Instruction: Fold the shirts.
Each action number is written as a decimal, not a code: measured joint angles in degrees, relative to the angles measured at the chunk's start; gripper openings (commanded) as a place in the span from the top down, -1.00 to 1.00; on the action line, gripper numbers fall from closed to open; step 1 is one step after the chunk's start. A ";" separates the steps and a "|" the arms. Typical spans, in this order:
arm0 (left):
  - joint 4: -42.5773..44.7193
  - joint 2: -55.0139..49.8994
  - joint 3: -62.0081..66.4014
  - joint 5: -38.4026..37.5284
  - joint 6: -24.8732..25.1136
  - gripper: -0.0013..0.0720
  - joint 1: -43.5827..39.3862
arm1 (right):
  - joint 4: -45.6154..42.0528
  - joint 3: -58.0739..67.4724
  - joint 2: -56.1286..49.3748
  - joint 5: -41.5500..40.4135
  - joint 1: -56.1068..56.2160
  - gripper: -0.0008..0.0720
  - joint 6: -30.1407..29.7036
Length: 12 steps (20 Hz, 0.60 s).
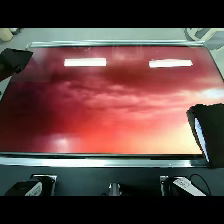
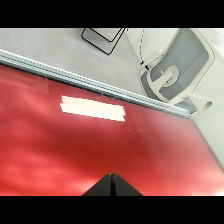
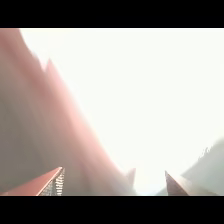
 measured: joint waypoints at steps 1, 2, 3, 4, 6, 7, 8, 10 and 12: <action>4.46 -2.34 2.40 -1.09 -1.09 0.90 -1.40 | 1.25 2.23 0.04 -2.29 2.60 -0.63 -0.92; 9.68 -5.09 5.01 -3.08 -2.80 0.87 -2.86 | 2.19 4.02 0.00 -3.65 6.36 -0.57 -1.57; 15.21 -8.31 7.69 -5.99 -4.72 0.31 -4.33 | 2.49 5.14 -0.20 -3.74 10.71 -0.58 -1.88; 20.81 -11.96 10.16 -9.84 -6.69 -0.51 -5.73 | 2.45 5.68 -0.70 -2.54 16.26 -0.70 -1.40; 28.37 -18.53 13.16 -18.12 -10.34 -0.68 -7.61 | 1.64 5.20 -2.45 1.57 27.58 -0.87 0.55; 31.01 -21.24 13.64 -22.84 -11.67 -0.68 -8.20 | 1.22 4.42 -3.52 3.85 32.81 -0.87 1.25; 33.16 -23.23 13.31 -27.32 -12.48 -0.68 -8.76 | 0.66 3.32 -4.74 6.29 37.92 -0.86 1.64; 35.63 -23.93 10.93 -32.33 -12.72 -0.68 -10.01 | 0.15 0.70 -6.38 10.05 45.77 -0.86 1.95; 38.56 -22.64 8.41 -33.38 -14.03 -0.68 -10.80 | -0.81 -1.79 -7.34 11.85 50.93 -0.86 2.38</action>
